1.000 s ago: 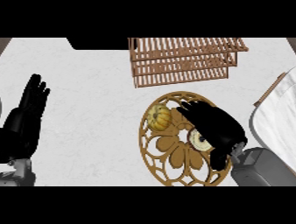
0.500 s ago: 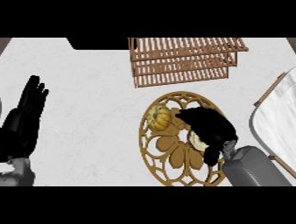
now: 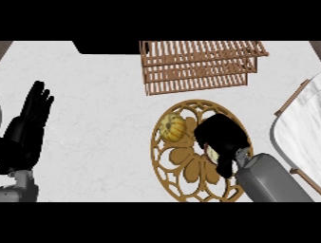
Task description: Pick the cupcake from the placemat and place it in the tiered shelf
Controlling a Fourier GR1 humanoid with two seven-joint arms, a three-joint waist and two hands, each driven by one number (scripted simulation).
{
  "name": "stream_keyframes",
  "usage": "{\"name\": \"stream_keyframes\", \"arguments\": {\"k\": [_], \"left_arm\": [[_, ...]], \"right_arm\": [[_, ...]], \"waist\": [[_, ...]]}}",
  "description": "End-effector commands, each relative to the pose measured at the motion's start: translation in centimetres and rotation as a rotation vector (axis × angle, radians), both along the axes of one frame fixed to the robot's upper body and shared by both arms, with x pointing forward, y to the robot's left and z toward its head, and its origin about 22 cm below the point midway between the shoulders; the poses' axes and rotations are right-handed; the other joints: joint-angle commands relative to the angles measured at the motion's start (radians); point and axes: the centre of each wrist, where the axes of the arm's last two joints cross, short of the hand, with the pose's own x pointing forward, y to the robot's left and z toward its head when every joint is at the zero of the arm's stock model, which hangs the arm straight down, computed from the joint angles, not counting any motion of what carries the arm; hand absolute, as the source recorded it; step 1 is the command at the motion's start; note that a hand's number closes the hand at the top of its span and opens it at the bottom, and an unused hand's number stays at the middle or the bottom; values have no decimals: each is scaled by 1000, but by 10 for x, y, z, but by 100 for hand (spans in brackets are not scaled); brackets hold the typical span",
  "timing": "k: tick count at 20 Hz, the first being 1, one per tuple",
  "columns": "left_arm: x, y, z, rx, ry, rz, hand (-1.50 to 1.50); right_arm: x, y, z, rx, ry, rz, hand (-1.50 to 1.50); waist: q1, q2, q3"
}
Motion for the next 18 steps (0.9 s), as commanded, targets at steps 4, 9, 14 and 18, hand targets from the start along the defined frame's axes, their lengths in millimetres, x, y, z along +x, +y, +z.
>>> {"name": "stream_keyframes", "arguments": {"k": [4,9,14,18], "left_arm": [[6,-3,5,-8,5,32,0],[3,-4,6,-22,11,-6,0],[11,-6,0,-2,0,10,0],[1,0,0,7,-6,0,0]], "right_arm": [[-17,51,2,69,-18,-227,150],[-33,61,-7,162,39,-499,150],[-54,94,33,316,23,-511,150],[-59,86,90,562,-81,-569,150]], "waist": [[-8,1,3],[10,3,4],[7,4,4],[3,-1,4]]}}
